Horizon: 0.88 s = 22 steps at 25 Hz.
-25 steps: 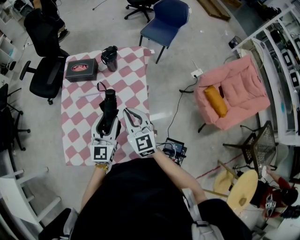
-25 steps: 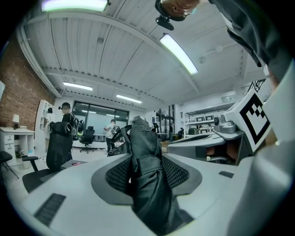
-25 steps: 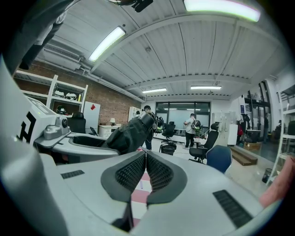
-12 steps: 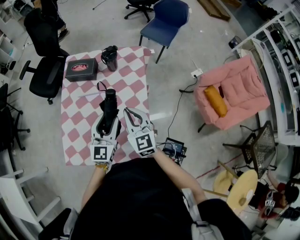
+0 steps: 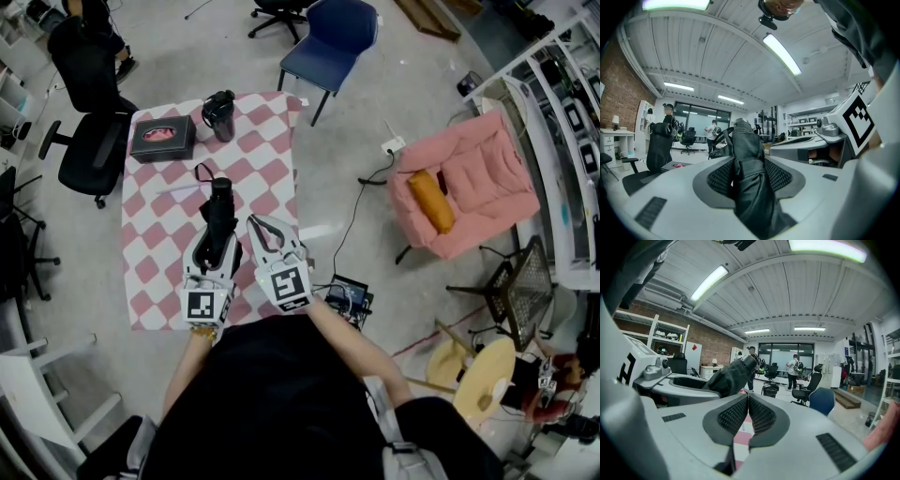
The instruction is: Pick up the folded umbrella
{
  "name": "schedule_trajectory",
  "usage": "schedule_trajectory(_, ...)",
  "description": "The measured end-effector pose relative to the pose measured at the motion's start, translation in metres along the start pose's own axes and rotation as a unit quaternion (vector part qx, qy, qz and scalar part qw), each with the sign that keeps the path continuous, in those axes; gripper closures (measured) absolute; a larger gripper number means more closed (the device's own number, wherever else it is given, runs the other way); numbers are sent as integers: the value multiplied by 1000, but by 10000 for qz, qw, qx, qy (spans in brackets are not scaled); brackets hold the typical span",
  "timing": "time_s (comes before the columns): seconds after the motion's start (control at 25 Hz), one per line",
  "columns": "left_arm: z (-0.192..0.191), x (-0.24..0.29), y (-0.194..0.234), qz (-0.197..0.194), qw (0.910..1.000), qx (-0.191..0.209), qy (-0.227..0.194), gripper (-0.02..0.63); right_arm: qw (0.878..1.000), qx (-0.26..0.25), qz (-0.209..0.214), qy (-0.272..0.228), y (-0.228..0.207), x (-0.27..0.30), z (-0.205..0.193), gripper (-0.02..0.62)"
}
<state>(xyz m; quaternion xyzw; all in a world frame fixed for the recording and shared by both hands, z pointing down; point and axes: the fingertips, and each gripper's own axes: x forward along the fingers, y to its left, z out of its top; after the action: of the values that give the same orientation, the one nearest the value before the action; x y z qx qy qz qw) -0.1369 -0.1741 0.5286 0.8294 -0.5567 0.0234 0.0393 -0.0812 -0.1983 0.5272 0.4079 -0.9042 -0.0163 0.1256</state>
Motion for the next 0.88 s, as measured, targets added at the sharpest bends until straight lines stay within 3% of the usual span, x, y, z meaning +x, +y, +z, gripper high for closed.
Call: schedule_trajectory(0.88, 3, 0, -1, -8, 10000, -16, -28, 407, 9998, -141, 91, 72, 4, 1, 0, 580)
